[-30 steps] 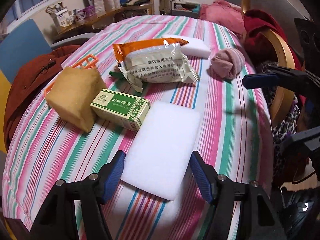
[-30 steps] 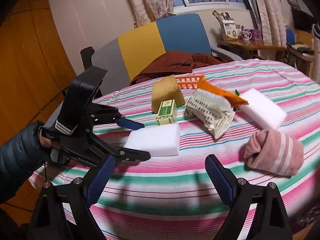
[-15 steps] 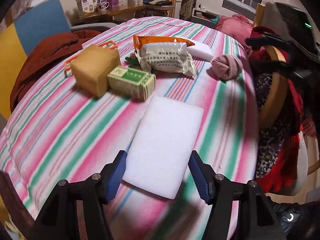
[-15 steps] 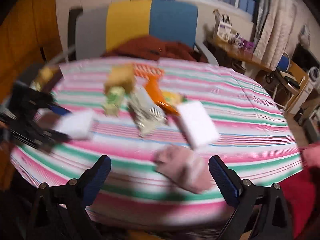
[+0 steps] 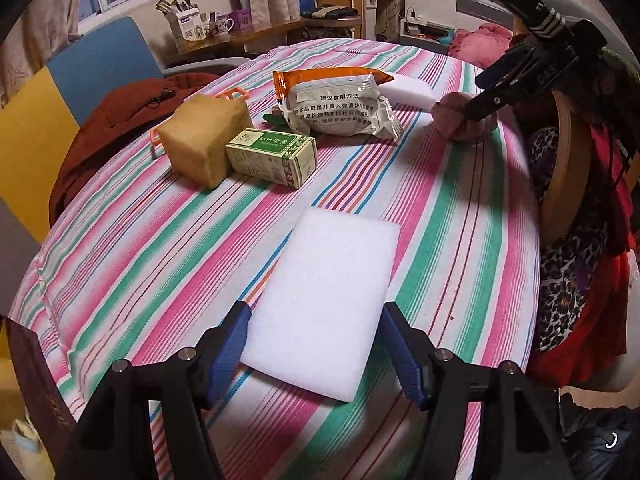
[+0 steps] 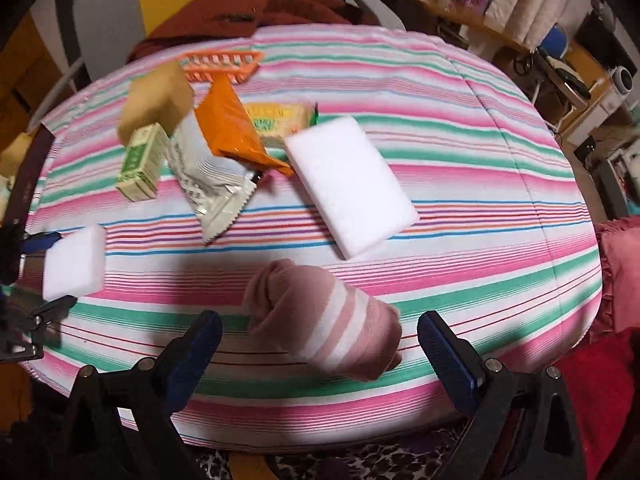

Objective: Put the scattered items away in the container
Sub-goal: 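Carry the white sponge and pink sock toward the gold tray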

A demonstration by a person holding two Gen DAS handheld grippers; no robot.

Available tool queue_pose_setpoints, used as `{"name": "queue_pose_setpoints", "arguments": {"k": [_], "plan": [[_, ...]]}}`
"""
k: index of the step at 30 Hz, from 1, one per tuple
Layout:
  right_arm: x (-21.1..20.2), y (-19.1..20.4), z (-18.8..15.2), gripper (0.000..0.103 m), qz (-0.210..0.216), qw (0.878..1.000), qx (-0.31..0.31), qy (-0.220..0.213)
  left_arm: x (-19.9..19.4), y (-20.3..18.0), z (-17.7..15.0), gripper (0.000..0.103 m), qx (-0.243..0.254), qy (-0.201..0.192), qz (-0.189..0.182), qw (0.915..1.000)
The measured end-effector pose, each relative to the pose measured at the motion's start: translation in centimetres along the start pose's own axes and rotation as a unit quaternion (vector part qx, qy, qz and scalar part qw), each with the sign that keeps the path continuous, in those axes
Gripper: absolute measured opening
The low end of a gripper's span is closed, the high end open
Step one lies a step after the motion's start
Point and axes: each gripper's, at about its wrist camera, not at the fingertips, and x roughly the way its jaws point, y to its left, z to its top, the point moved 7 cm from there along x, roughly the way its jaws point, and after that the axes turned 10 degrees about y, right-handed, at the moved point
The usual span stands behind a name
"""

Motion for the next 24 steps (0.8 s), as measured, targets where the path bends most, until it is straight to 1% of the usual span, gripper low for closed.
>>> {"name": "queue_pose_setpoints", "arguments": {"k": [2, 4, 7, 10, 13, 16, 21, 24], "plan": [[0.5, 0.2, 0.1, 0.09, -0.006, 1.0, -0.002, 0.012, 0.0, 0.2, 0.0, 0.069, -0.009, -0.005, -0.006, 0.9999], [1.1, 0.7, -0.2, 0.068, -0.017, 0.999, -0.011, 0.031, -0.1, 0.2, 0.0, 0.069, -0.019, -0.012, -0.012, 0.9997], [1.6, 1.3, -0.6, 0.056, -0.039, 0.998, -0.031, 0.04, -0.1, 0.4, -0.2, 0.067, -0.033, -0.029, -0.018, 0.9989], [1.4, 1.7, -0.8, 0.047, -0.047, 0.998, -0.036, 0.027, -0.4, 0.4, -0.3, 0.065, -0.045, -0.043, -0.016, 0.9979], [1.0, 2.0, -1.2, 0.041, -0.049, 0.998, -0.033, 0.007, -1.0, 0.7, -0.6, 0.064, -0.07, -0.058, -0.025, 0.9955], [0.4, 2.5, -1.7, 0.038, -0.037, 0.999, -0.024, -0.019, -1.7, 0.9, -1.3, 0.063, -0.094, -0.069, -0.04, 0.9924], [-0.6, 4.9, -2.6, 0.036, 0.0, 0.998, -0.013, -0.069, -2.9, 0.3, -2.4, 0.063, -0.099, -0.087, -0.034, 0.9907], [-1.9, 7.1, -2.7, 0.036, 0.05, 0.993, -0.011, -0.111, -3.8, 0.3, -3.3, 0.063, -0.112, -0.096, -0.035, 0.9884]]}}
